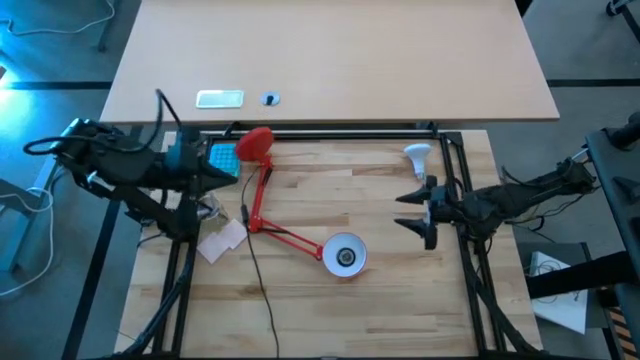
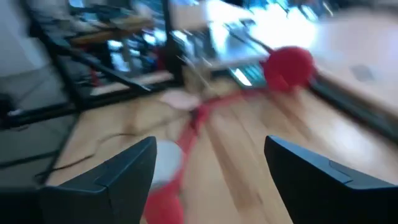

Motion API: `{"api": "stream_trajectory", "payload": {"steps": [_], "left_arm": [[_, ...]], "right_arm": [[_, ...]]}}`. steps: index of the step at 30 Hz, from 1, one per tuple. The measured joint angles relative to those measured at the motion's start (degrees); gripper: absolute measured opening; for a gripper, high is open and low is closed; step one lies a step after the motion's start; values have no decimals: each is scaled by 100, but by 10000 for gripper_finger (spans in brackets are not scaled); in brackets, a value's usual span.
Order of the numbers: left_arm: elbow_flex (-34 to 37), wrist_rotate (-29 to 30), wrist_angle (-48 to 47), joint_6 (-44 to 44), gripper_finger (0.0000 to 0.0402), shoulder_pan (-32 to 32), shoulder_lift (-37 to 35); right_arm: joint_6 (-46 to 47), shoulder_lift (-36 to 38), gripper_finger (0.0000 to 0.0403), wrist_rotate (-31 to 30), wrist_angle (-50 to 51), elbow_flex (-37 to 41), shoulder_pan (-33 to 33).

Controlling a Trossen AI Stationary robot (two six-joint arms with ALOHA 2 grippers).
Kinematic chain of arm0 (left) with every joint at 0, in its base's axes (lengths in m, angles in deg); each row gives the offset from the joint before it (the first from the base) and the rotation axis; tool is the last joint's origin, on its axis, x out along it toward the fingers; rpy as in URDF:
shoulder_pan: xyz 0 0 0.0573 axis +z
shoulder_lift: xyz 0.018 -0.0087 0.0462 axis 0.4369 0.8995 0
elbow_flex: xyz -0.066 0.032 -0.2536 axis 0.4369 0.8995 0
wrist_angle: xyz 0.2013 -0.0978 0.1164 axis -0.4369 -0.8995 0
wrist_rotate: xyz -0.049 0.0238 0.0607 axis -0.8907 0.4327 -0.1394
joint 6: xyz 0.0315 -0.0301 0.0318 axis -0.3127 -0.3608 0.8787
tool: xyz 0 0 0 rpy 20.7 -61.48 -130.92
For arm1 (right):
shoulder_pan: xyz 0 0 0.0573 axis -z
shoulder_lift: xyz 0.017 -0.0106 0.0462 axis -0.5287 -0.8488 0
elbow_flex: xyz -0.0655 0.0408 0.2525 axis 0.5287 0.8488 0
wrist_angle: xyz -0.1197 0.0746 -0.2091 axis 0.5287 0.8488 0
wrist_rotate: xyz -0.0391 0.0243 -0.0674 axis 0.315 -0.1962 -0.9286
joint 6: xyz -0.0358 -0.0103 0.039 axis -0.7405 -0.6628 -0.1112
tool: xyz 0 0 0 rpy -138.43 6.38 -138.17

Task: Screw lightbulb
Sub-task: Return to Home Position

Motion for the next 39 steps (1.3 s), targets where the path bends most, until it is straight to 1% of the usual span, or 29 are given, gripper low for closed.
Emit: {"api": "stream_trajectory", "payload": {"steps": [2, 3, 4, 6, 8, 11, 14, 16, 20, 23, 26, 31, 33, 36, 39], "left_arm": [[60, 12, 187, -3, 0, 3, -80], [93, 12, 361, -38, 0, 4, -107], [133, 13, 500, 120, 0, 4, -128], [315, -91, 720, 719, 0, 2, -182], [569, -350, 1240, 1134, 0, 46, -279], [1182, -1018, 2292, 1616, 0, 450, -485], [2024, -1828, 3200, 1865, 0, 903, -721], [2623, -2137, 3643, 1799, 0, 1254, -838], [3713, -2120, 4516, 1549, 0, 1913, -1085], [4319, -2126, 5229, 1469, 0, 2123, -1250], [4724, -2162, 5702, 1511, 0, 2262, -1416], [5132, -2128, 5812, 1472, 0, 2342, -1817], [5294, -2150, 5819, 1382, 0, 2343, -2024], [5566, -2124, 5808, 1161, 0, 2352, -2372], [5852, -2130, 5738, 1186, 0, 2347, -2751]], "right_arm": [[424, 5, 292, -289, 264, 80, 4], [390, 6, 292, -382, 228, 91, 12], [152, 1, 292, -367, 32, 94, 7], [-586, -17, 293, 8, -423, 95, 1], [-1161, 105, 296, 426, -1027, 94, -7], [-1699, 469, 301, 891, -1632, 89, -7], [-1907, 1022, 306, 1476, -1668, 89, -7], [-1920, 1443, 307, 1724, -1443, 89, -7], [-2161, 2163, 306, 1530, -848, 80, -6], [-2205, 2476, 303, 1502, -634, 89, -7], [-2077, 2699, 300, 1508, -657, 89, -7], [-2442, 2942, 305, 1497, -619, 89, -7], [-2508, 3071, 308, 1597, -600, 89, -7], [-2685, 3285, 307, 1886, -607, 89, -7], [-2977, 3478, 302, 2333, -589, 89, -7]]}}
